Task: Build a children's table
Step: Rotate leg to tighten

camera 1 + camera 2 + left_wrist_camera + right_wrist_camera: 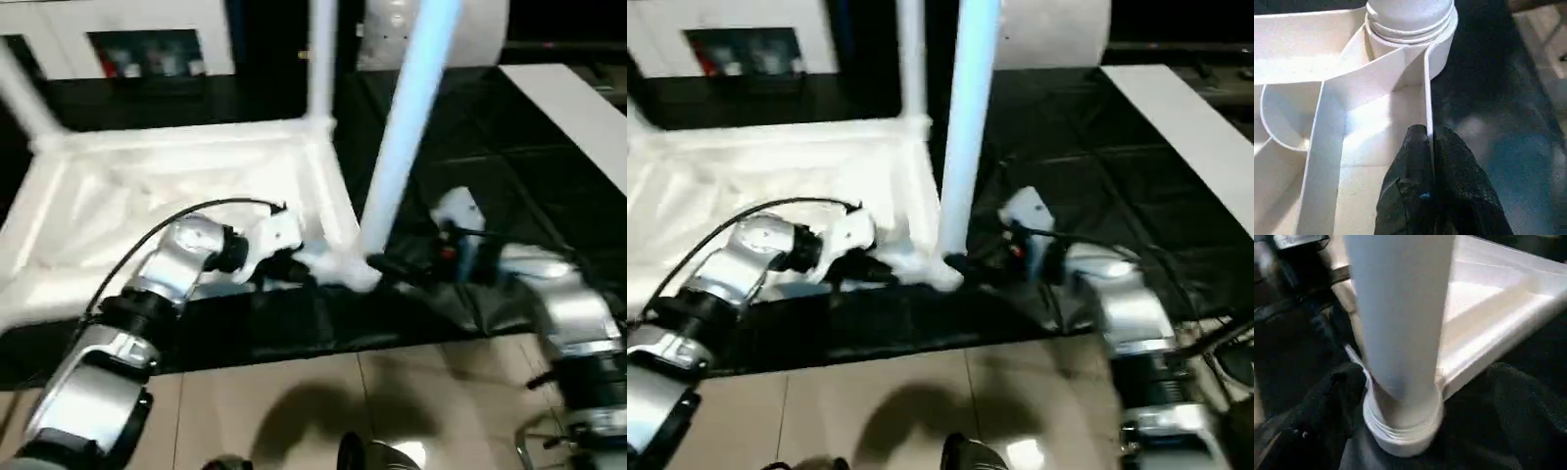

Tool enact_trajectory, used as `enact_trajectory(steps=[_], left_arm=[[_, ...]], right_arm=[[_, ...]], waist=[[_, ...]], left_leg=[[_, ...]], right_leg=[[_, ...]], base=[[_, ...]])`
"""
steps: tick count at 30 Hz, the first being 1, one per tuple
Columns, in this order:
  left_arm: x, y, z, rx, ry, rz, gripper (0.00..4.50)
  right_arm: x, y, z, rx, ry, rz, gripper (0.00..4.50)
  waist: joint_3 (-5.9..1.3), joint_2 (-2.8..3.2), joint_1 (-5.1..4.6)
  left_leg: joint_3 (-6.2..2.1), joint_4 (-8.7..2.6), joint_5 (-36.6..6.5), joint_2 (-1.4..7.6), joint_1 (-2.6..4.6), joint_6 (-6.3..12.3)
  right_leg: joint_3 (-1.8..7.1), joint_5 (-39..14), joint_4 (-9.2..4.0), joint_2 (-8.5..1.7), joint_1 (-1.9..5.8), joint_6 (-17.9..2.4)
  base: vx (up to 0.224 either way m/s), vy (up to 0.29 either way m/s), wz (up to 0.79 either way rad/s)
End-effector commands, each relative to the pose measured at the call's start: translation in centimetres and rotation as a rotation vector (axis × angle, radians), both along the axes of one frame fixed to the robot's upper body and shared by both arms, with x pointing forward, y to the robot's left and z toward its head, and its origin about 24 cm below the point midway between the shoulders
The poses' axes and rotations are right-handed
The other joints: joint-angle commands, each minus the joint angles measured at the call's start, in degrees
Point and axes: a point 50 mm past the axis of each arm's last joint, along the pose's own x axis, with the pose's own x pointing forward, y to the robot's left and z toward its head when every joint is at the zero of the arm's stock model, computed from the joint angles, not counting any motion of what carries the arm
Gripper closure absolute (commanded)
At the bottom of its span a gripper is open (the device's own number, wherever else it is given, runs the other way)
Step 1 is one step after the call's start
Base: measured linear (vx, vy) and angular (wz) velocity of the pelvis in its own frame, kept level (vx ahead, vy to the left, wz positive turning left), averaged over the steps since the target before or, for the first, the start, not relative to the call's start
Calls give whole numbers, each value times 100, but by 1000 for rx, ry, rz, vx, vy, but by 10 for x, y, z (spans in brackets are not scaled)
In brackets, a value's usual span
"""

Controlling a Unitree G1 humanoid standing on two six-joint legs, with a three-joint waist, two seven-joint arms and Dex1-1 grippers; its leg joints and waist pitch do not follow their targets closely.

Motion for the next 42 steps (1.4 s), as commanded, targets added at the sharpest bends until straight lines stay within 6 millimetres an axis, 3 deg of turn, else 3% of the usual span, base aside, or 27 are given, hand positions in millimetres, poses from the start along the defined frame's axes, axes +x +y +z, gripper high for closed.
enact_trajectory(steps=[1,5,9,10,13,14,30,39,42], left_arm=[[-5,-8,2,32,-1,-134,450],[-12,-6,3,66,23,-248,450],[-15,-7,4,85,29,-306,450],[-15,-7,4,86,31,-318,450],[-15,-7,5,89,29,-335,450],[-15,-8,6,89,27,-345,450],[-14,-10,9,84,23,-361,450],[-8,-9,8,47,55,-229,450],[-2,-13,9,2,85,-89,450]], right_arm=[[-7,2,1,-9,16,128,20],[-12,3,0,-16,66,270,36],[-13,5,-1,-14,106,335,65],[-13,6,-1,-17,110,345,95],[-13,7,-2,-22,120,367,104],[-13,9,-3,-23,117,375,128],[-19,16,-7,10,187,455,243],[-24,27,-1,132,239,431,251],[-24,40,-6,131,238,342,251]], waist=[[-503,-73,10],[-509,-86,97],[-501,-106,123],[-499,-98,129],[-499,-102,139],[-496,-130,136],[-494,-101,174],[-470,-111,187],[-449,-110,168]], left_leg=[[2,-318,-311,110,-9,995],[12,-316,-289,122,-18,1003],[15,-321,-312,122,-17,909],[10,-323,-332,119,-18,884],[10,-323,-352,119,-16,841],[12,-326,-347,117,-19,828],[10,-327,-292,113,-25,811],[12,-339,-338,108,-17,742],[15,-342,-423,79,-1,632]], right_leg=[[355,-2112,-332,-370,500,-649],[363,-2103,-312,-377,500,-631],[358,-2283,-339,-381,491,-561],[354,-2345,-344,-381,489,-546],[353,-2384,-348,-381,485,-507],[352,-2403,-351,-380,483,-486],[347,-2341,-347,-370,487,-462],[343,-2528,-379,-365,483,-380],[327,-2784,-435,-361,469,-266]], base=[[0,0,0],[0,0,0],[0,0,0],[0,0,0],[0,0,0],[0,0,0],[0,0,0],[0,0,0],[0,0,0]])
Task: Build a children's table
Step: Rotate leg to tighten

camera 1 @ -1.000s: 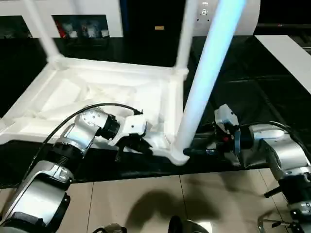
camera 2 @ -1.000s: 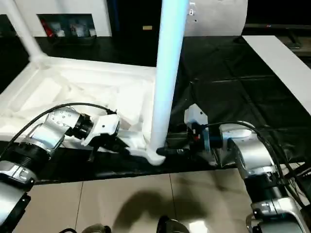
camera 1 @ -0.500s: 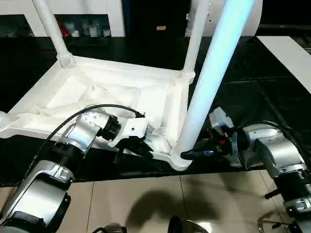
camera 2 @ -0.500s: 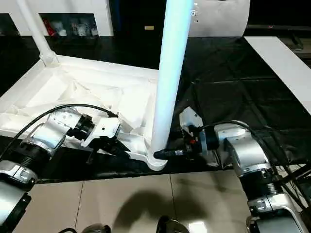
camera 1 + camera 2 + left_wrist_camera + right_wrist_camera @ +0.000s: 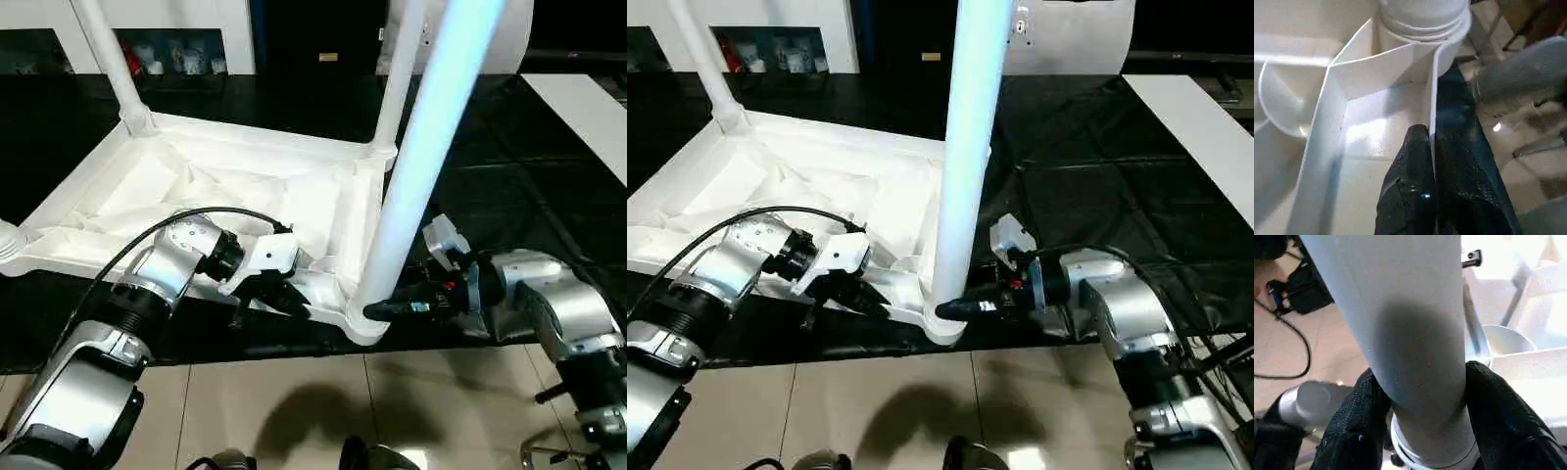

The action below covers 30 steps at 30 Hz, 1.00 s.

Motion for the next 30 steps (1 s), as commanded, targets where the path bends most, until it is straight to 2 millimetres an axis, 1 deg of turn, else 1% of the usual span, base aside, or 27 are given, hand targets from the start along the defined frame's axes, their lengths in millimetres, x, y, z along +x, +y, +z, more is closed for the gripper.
enact_trajectory(steps=[1,2,3,4,5,6,7,8,9,10,11,12,13,15,16,17,18,19,20,21,22,23,24,26,28,29,30], left_arm=[[9,-12,7,-32,-34,112,450],[10,-15,7,-42,-26,148,450],[13,-22,9,-73,-14,217,450],[15,-29,11,-104,-3,267,450],[18,-34,13,-112,-13,311,450],[18,-34,13,-112,-13,311,450],[19,-37,13,-115,-22,338,450],[20,-40,14,-119,-27,358,450],[22,-46,16,-132,-33,394,450],[23,-49,17,-140,-34,415,450],[25,-53,17,-138,-48,446,450],[28,-55,18,-137,-66,485,450],[31,-57,18,-137,-82,528,450],[33,-58,18,-130,-105,579,450],[35,-58,18,-129,-123,607,450],[36,-58,18,-131,-129,621,450],[36,-58,18,-133,-128,631,450],[36,-58,18,-133,-130,635,450],[36,-58,18,-133,-130,635,450],[34,-58,17,-129,-131,629,450],[34,-57,17,-128,-130,624,450],[33,-56,16,-125,-133,616,450],[33,-55,15,-123,-136,609,450],[30,-50,13,-120,-127,574,450],[29,-47,11,-111,-126,557,450],[28,-46,11,-107,-130,548,450],[27,-43,10,-105,-131,525,450]], right_arm=[[-3,24,2,56,3,5,251],[-1,28,0,38,-4,-44,251],[5,36,-4,14,-10,-140,251],[10,44,-6,14,-22,-225,251],[15,50,-6,11,-21,-300,251],[15,50,-6,11,-21,-300,251],[19,53,-7,7,-18,-347,252],[21,57,-7,1,-21,-386,252],[27,63,-8,-10,-20,-461,253],[30,67,-8,-17,-20,-506,254],[34,72,-8,-27,-26,-560,255],[36,77,-8,-39,-31,-605,255],[38,80,-8,-53,-37,-649,255],[42,84,-7,-54,-52,-714,255],[43,87,-6,-40,-57,-741,222],[44,87,-5,-30,-64,-759,202],[44,88,-4,-18,-73,-777,189],[44,88,-4,-9,-77,-781,189],[44,88,-4,-9,-77,-781,181],[44,88,-4,-1,-83,-791,181],[44,87,-4,1,-86,-795,152],[43,85,-3,7,-88,-795,146],[42,84,-3,12,-90,-794,146],[41,75,-2,29,-106,-785,108],[40,70,-3,27,-118,-783,102],[39,68,-3,25,-128,-772,99],[38,63,-3,16,-149,-760,76]], waist=[[-444,-88,-54],[-445,-88,-69],[-433,-89,-103],[-425,-97,-163],[-430,-95,-223],[-428,-97,-264],[-434,-83,-338],[-456,-55,-385],[-467,-63,-417],[-466,-51,-458],[-467,-42,-477],[-470,-54,-493],[-471,-25,-499],[-477,-29,-499],[-491,-25,-487],[-500,-26,-482],[-520,-40,-476],[-517,-29,-468],[-524,-33,-460],[-532,-22,-452],[-534,-26,-442],[-537,-26,-437],[-546,-27,-433],[-542,-24,-420],[-548,-32,-424],[-546,-25,-414],[-548,-29,-419]], left_leg=[[3,-359,-462,60,-19,585],[7,-357,-488,46,-17,561],[10,-353,-530,32,-10,491],[-8,-351,-567,10,-31,401],[-19,-336,-601,-19,-61,351],[-19,-334,-617,-25,-59,340],[-26,-323,-651,-41,-62,369],[-26,-328,-635,-34,-60,443],[-31,-331,-589,-22,-67,465],[-48,-333,-548,-9,-81,488],[-26,-326,-583,-22,-40,525],[-24,-331,-588,-17,-29,544],[-28,-335,-555,-8,-30,553],[-25,-340,-510,11,-21,582],[-33,-346,-453,31,-25,639],[-39,-348,-370,45,-44,692],[-38,-344,-321,55,-37,718],[-37,-342,-235,63,-37,760],[-33,-337,-170,63,-42,814],[-36,-335,-125,66,-47,837],[-34,-332,-61,68,-46,883],[-32,-329,-12,69,-52,924],[-28,-326,1,70,-48,942],[-28,-329,12,76,-49,981],[-25,-328,1,77,-44,1004],[-29,-329,-4,84,-38,1012],[-23,-324,-8,80,-46,1018]], right_leg=[[311,-2913,-465,-359,472,-212],[302,-2987,-485,-353,474,-165],[293,-3121,-512,-350,456,-91],[255,-3259,-533,-342,469,-4],[220,-3353,-552,-342,493,89],[215,-3375,-573,-333,485,123],[196,-3381,-598,-320,492,162],[201,-3237,-597,-323,503,117],[207,-3119,-574,-325,506,57],[203,-2997,-555,-328,509,-30],[220,-2953,-571,-318,474,-78],[231,-2944,-571,-320,467,-110],[235,-2879,-544,-321,472,-170],[253,-2737,-531,-328,467,-242],[275,-2553,-490,-342,481,-318],[285,-2360,-454,-346,494,-390],[297,-2260,-436,-353,498,-433],[315,-2096,-401,-363,491,-534],[326,-1959,-377,-364,501,-603],[331,-1885,-357,-370,510,-638],[340,-1782,-344,-373,510,-692],[344,-1693,-329,-373,517,-732],[347,-1663,-324,-376,519,-749],[353,-1617,-316,-381,523,-794],[357,-1592,-312,-376,528,-816],[356,-1599,-311,-381,522,-821],[360,-1578,-309,-378,527,-824]], base=[[0,0,0],[0,0,0],[0,0,0],[0,0,0],[0,0,0],[0,0,0],[0,0,0],[0,0,0],[0,0,0],[0,0,0],[0,0,0],[0,0,0],[0,0,0],[0,0,0],[0,0,0],[0,0,0],[0,0,0],[0,0,0],[0,0,0],[0,0,0],[0,0,0],[0,0,0],[0,0,0],[0,0,0],[0,0,0],[0,0,0],[0,0,0]])
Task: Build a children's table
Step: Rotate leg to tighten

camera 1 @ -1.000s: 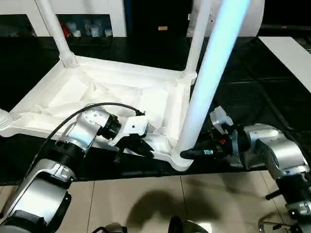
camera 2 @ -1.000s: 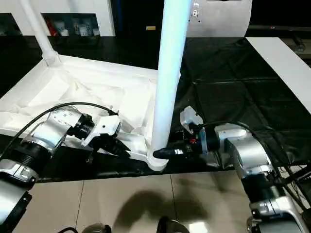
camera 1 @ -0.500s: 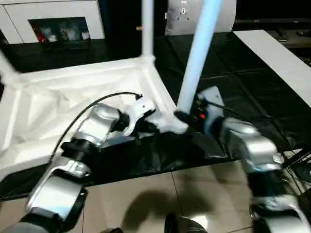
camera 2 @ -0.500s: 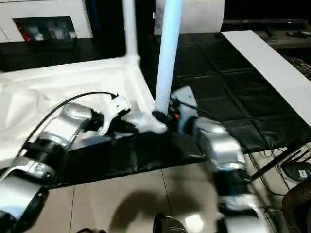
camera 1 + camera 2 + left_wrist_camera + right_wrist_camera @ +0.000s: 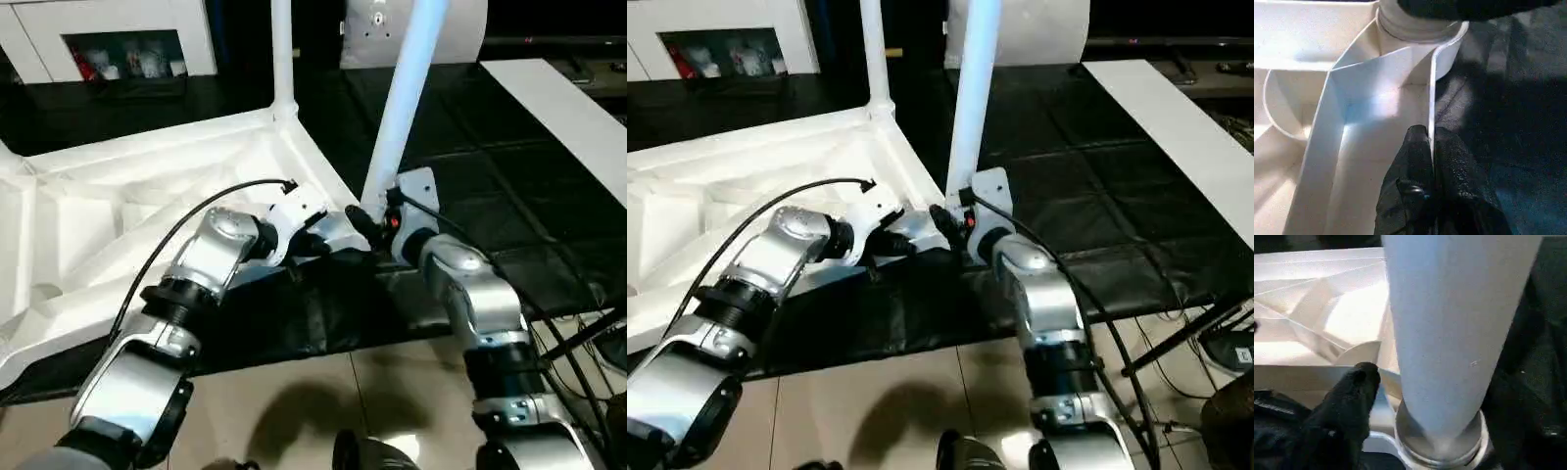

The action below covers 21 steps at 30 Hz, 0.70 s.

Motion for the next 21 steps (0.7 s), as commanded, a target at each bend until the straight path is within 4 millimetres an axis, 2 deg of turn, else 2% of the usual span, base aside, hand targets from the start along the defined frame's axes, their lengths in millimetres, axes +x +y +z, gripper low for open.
enact_trajectory(steps=[1,5,6,7,8,10,12,13,14,18,19,20,21], left_arm=[[-4,-4,6,-18,-44,-94,450],[-8,4,2,14,-39,-180,450],[-9,5,2,24,-46,-201,450],[-13,9,1,35,-47,-277,450],[-13,9,1,35,-47,-277,450],[-17,14,0,32,-22,-338,450],[-19,16,1,42,-31,-392,450],[-21,20,0,66,-24,-440,450],[-22,22,0,79,-22,-470,450],[-29,29,-1,100,10,-570,450],[-30,30,0,104,24,-599,450],[-31,30,0,105,26,-605,450],[-31,31,0,107,29,-616,450]], right_arm=[[-10,7,-1,6,-14,166,76],[-16,-8,-1,-28,-41,285,38],[-17,-11,-1,-33,-45,308,38],[-20,-21,0,-60,-52,379,19],[-20,-21,0,-60,-52,379,10],[-24,-32,2,-88,-51,461,1],[-26,-38,4,-103,-49,514,1],[-26,-45,7,-127,-56,559,1],[-26,-47,8,-139,-57,584,1],[-31,-55,11,-154,-32,715,1],[-33,-56,11,-137,-6,771,18],[-34,-57,12,-134,-1,782,28],[-34,-57,12,-127,9,801,35]], waist=[[-544,-17,37],[-532,-38,41],[-528,-35,59],[-520,-40,59],[-516,-52,69],[-506,-52,76],[-512,-54,107],[-506,-75,123],[-521,-68,171],[-523,-65,231],[-526,-56,264],[-531,-79,294],[-520,-66,309]], left_leg=[[-18,-302,10,84,-25,1019],[-7,-298,-77,84,-37,1076],[-13,-300,-136,78,-37,1076],[-1,-301,-216,73,-31,1038],[-5,-302,-300,68,-39,1017],[-2,-306,-366,80,-27,994],[-5,-303,-348,84,-19,994],[-1,-310,-325,103,-9,986],[-3,-305,-283,110,2,1000],[3,-308,-171,136,0,1049],[7,-306,-165,148,13,1053],[16,-304,-161,144,10,1061],[15,-309,-162,150,8,1063]], right_leg=[[360,-1564,-257,-385,535,-824],[366,-1593,-264,-382,538,-832],[359,-1698,-288,-389,537,-796],[364,-1829,-302,-382,536,-752],[356,-1976,-322,-383,551,-680],[354,-2111,-333,-378,534,-631],[360,-2162,-337,-387,522,-602],[365,-2160,-332,-384,503,-610],[373,-2103,-313,-391,504,-619],[385,-1838,-251,-389,503,-756],[385,-1816,-246,-394,494,-788],[385,-1795,-238,-390,502,-805],[385,-1798,-236,-392,498,-814]], base=[[0,0,0],[0,0,0],[0,0,0],[0,0,0],[0,0,0],[0,0,0],[0,0,0],[0,0,0],[0,0,0],[0,0,0],[0,0,0],[0,0,0],[0,0,0]])
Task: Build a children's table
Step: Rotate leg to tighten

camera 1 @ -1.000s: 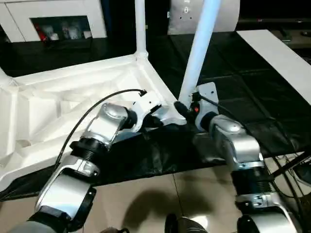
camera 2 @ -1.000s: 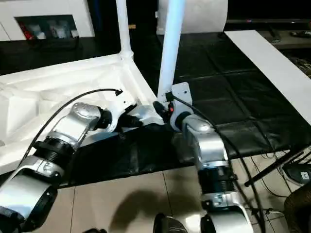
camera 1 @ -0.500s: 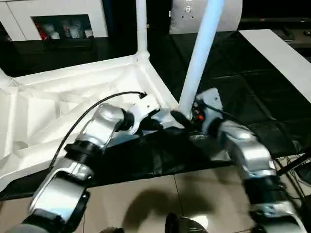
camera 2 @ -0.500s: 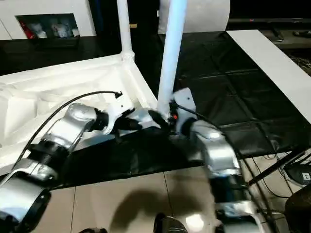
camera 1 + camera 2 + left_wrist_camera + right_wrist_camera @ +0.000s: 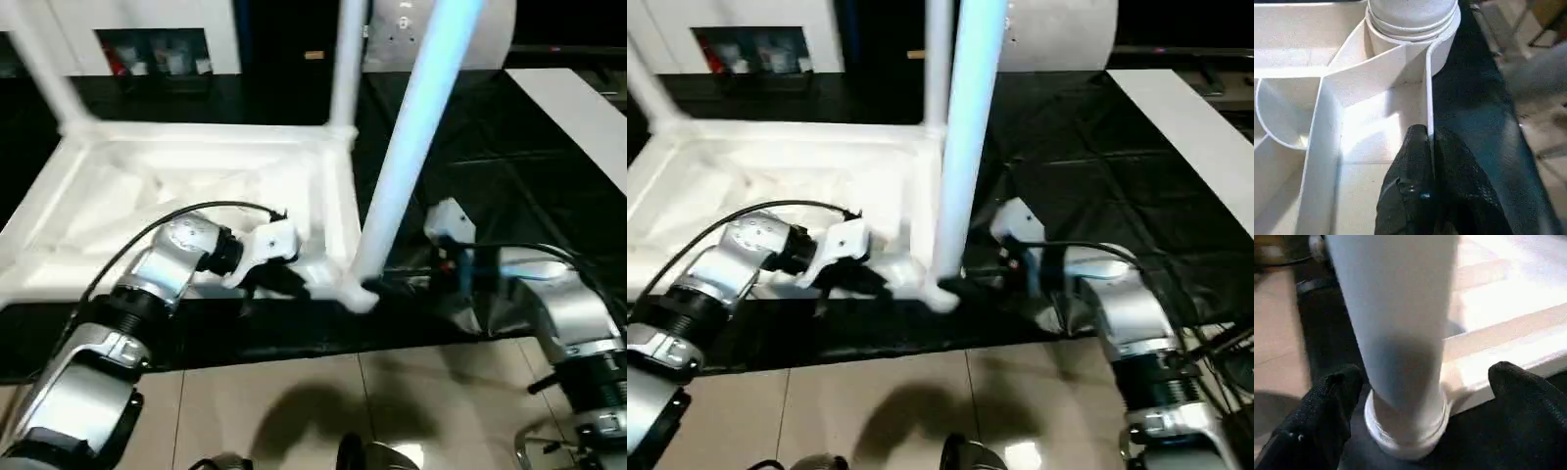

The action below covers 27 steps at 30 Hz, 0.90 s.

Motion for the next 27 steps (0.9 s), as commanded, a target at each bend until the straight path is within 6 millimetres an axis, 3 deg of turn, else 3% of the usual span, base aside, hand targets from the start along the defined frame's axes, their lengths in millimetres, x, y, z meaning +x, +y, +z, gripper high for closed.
enact_trajectory(steps=[1,7,8,10,17,27], left_arm=[[-5,-9,2,20,15,-122,450],[-7,-10,4,33,18,-170,450],[-7,-11,4,34,19,-179,450],[-8,-12,5,33,19,-195,450],[-8,-12,6,32,20,-205,450],[-6,-11,6,36,18,-197,450]], right_arm=[[-1,2,6,11,30,90,35],[-3,4,4,3,73,164,84],[-4,5,4,4,81,178,91],[-4,6,3,10,96,204,111],[-9,10,2,20,150,263,170],[-11,11,1,23,196,290,241]], waist=[[-517,-67,-15],[-490,-99,14],[-484,-134,7],[-491,-122,22],[-497,-135,30],[-476,-132,66]], left_leg=[[11,-324,-200,147,-9,1046],[12,-329,-371,121,-16,828],[16,-331,-402,113,-20,791],[15,-327,-391,102,-24,771],[5,-332,-320,122,-21,781],[9,-338,-403,112,-15,703]], right_leg=[[376,-1868,-267,-381,495,-793],[364,-2434,-337,-387,485,-546],[361,-2538,-359,-385,484,-478],[355,-2605,-365,-386,491,-415],[355,-2419,-341,-380,485,-471],[350,-2590,-371,-382,478,-396]], base=[[0,0,0],[0,0,0],[0,0,0],[0,0,0],[0,0,0],[0,0,0]])
